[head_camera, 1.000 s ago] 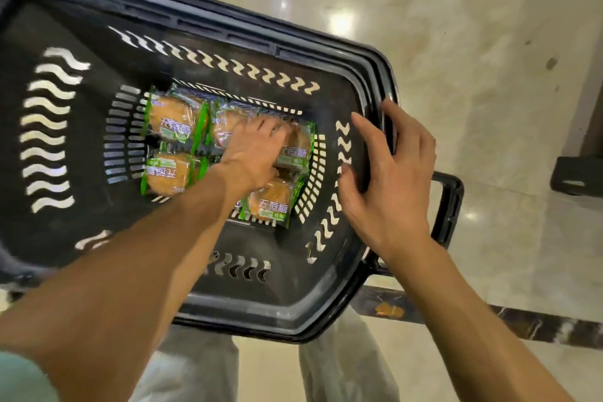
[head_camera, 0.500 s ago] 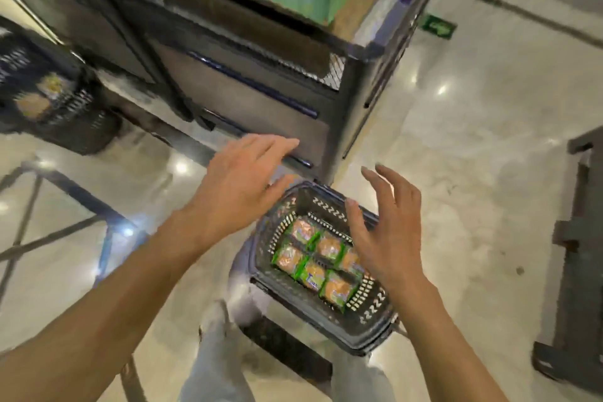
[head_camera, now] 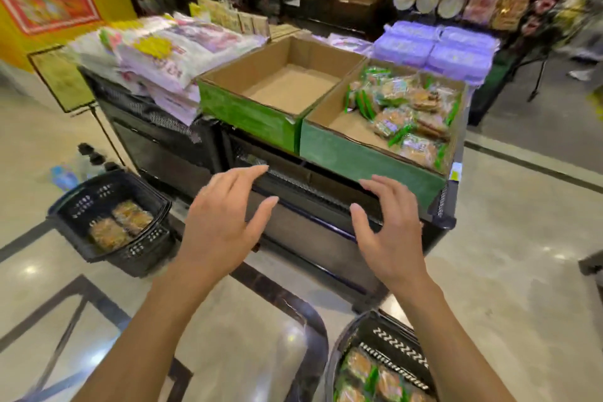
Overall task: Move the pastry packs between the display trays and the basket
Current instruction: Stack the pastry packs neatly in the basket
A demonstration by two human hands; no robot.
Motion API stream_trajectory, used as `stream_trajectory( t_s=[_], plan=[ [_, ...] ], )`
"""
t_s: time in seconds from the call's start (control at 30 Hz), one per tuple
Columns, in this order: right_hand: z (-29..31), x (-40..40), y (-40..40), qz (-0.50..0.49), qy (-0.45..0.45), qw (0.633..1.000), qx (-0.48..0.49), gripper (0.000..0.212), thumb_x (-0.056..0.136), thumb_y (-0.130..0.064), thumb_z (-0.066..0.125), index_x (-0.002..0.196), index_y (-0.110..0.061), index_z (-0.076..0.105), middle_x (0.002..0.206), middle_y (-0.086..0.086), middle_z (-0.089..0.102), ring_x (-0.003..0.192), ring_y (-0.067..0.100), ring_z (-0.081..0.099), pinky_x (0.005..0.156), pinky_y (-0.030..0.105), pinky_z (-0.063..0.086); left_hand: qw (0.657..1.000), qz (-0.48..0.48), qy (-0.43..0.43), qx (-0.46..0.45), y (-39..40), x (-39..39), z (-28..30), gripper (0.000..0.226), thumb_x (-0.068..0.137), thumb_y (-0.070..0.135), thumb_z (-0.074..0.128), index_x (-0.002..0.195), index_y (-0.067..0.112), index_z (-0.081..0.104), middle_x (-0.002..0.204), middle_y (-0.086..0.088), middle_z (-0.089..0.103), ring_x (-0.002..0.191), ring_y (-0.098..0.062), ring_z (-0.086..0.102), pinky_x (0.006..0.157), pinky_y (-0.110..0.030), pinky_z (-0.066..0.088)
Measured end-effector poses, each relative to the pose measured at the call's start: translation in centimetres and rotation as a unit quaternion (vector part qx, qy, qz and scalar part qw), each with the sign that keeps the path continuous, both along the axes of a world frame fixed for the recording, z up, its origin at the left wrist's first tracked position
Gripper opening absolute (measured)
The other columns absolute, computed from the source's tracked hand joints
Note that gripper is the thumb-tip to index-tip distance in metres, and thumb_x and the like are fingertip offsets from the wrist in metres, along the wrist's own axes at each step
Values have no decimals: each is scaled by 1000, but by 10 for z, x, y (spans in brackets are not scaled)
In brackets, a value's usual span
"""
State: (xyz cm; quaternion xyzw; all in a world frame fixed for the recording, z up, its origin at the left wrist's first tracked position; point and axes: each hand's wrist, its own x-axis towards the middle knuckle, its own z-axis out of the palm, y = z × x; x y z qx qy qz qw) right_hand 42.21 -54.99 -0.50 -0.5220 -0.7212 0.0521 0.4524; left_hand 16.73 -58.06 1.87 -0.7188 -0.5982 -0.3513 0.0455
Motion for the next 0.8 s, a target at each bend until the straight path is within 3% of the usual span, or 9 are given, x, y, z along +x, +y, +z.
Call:
stream_trajectory(
  t_s=[0.17,0.3,0.4,0.5,0.63,0.8],
  plan=[
    [6,8,56,-35,-25,999,-9,39,90,-30,63,125,-13,64,129,7,57,122,25,52,108,28,33,998,-53,-34,-26,75,7,-4,51,97,47,50,137,16,56,126,-1,64,115,-23,59,92,-44,53],
    [-7,26,113,-81,-22,996,-17,40,91,-35,57,124,-13,64,127,6,56,122,25,52,107,27,34,992,-105,-12,-61,153,25,-13,53,98,51,46,139,18,54,128,0,63,118,-20,57,94,-37,50],
    [-15,39,157,-119,-1,992,-37,36,90,-27,62,123,-12,64,123,5,58,119,22,53,105,24,34,988,-134,0,-80,213,37,-16,53,99,50,47,140,17,53,130,0,62,121,-17,54,97,-31,44],
    [-17,54,190,-157,11,985,-73,32,92,-21,66,123,-14,64,121,3,57,118,19,51,103,25,34,981,-172,-1,-94,268,54,-17,54,98,51,45,139,17,54,128,-2,63,118,-20,56,95,-36,48],
    [-19,74,218,-205,9,967,-152,34,92,-17,70,125,-19,63,122,-4,54,119,20,49,94,22,32,961,-239,-8,-137,329,89,-19,54,96,52,45,137,17,53,125,-4,63,114,-24,59,92,-43,52],
    [-21,88,250,-268,24,954,-131,34,89,-16,72,122,-20,64,119,-4,57,115,21,55,96,29,43,927,-328,5,-184,401,137,-25,54,96,55,47,142,26,49,130,2,61,121,-19,55,98,-36,45]
  ],
)
